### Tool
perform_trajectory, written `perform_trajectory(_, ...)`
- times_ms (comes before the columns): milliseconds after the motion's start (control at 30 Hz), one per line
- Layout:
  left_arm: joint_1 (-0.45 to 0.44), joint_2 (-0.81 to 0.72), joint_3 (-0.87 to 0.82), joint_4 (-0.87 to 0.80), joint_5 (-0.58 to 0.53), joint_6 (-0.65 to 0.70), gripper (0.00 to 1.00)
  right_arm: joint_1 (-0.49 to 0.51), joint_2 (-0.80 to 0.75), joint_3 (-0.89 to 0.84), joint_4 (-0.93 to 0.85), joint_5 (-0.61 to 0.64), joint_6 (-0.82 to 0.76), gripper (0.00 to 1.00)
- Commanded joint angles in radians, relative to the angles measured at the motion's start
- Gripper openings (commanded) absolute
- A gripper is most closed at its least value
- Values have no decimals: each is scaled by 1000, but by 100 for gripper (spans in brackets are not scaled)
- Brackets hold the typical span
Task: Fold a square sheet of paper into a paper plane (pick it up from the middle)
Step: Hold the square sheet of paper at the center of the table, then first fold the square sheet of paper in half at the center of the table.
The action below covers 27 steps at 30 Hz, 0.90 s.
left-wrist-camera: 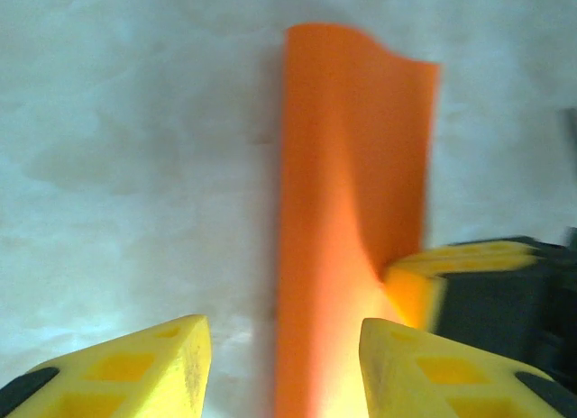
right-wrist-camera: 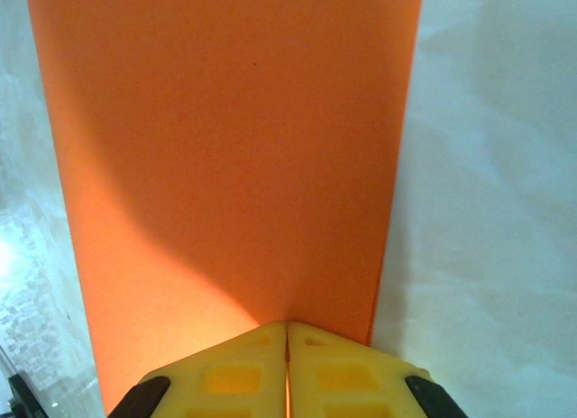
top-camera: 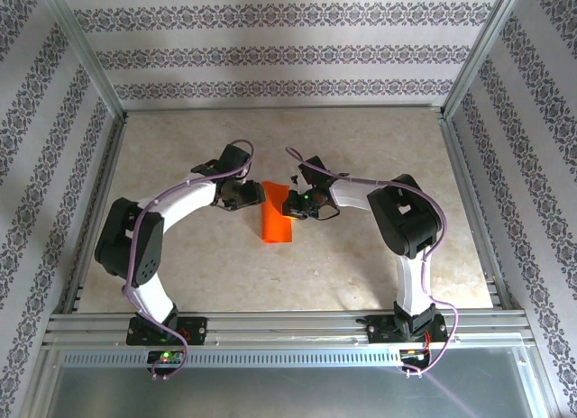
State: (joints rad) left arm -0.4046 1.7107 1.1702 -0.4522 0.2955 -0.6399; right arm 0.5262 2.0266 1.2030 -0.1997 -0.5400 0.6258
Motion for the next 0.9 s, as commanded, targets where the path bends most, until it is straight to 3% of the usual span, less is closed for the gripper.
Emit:
perform_trajectory(0,3,9,-5,100,174,-50,45,-9,71,-14,-153,59,-75,9)
perform_trajectory(133,-7,57,-19,198,274,-107,37,-11,74,-6,-160,64,-74,9)
perform_trajectory(333,-12,137,2,175,315,-132,31,-12,80,-5,-172,81,-66,9)
perform_trajectory(867,-65,224,105,2,234,-90,26,-11,87,-3,-200,121,-42,10)
